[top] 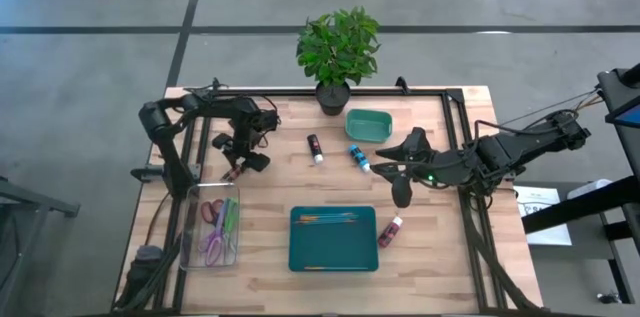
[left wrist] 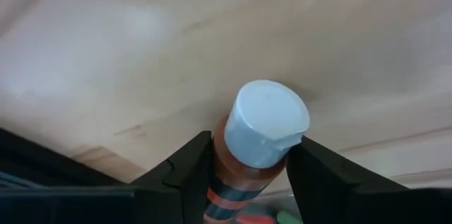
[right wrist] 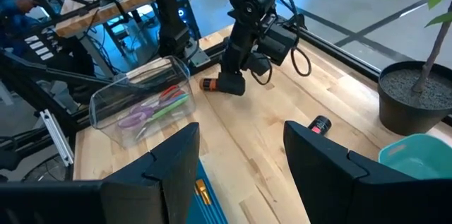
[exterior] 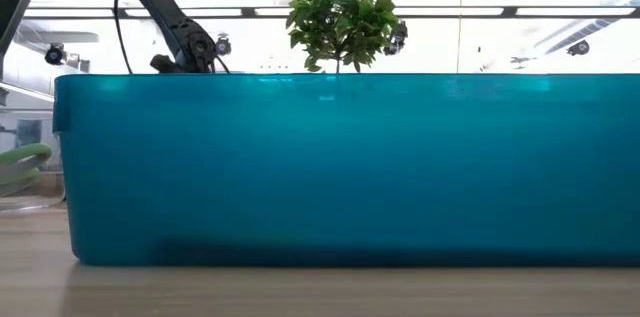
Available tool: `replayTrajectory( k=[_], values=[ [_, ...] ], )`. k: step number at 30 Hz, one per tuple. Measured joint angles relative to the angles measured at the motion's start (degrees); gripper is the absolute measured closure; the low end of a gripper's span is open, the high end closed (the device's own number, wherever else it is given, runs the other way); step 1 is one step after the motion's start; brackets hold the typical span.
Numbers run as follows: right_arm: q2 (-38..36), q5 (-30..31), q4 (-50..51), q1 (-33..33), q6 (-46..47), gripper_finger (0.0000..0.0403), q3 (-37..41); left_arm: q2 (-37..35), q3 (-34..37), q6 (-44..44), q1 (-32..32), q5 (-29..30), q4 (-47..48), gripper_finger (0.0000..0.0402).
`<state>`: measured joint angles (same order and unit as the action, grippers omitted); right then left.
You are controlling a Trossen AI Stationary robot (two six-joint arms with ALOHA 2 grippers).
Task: Pick & Place Paint Supplies
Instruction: Put the brown paint bottle into the green bin
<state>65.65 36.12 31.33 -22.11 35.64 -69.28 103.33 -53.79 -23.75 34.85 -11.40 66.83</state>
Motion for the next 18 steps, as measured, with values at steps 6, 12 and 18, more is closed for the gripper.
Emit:
replayTrajectory(
  k=[6,12,18],
  values=[
    [0.0,0.3,0.0,0.0,0.0,0.0199,0.0,-0.1,-4.6,0.4,0.0,0.0,0.0,0.0233],
    [0.0,1.7,0.0,0.0,0.5,0.0199,0.0,-2.5,-10.3,0.4,-0.8,-0.7,0.1,0.0233],
    [0.0,3.2,-0.2,0.1,1.6,0.0199,0.0,-8.2,-14.6,-0.2,-2.4,-0.7,-1.1,0.0234]
  ],
)
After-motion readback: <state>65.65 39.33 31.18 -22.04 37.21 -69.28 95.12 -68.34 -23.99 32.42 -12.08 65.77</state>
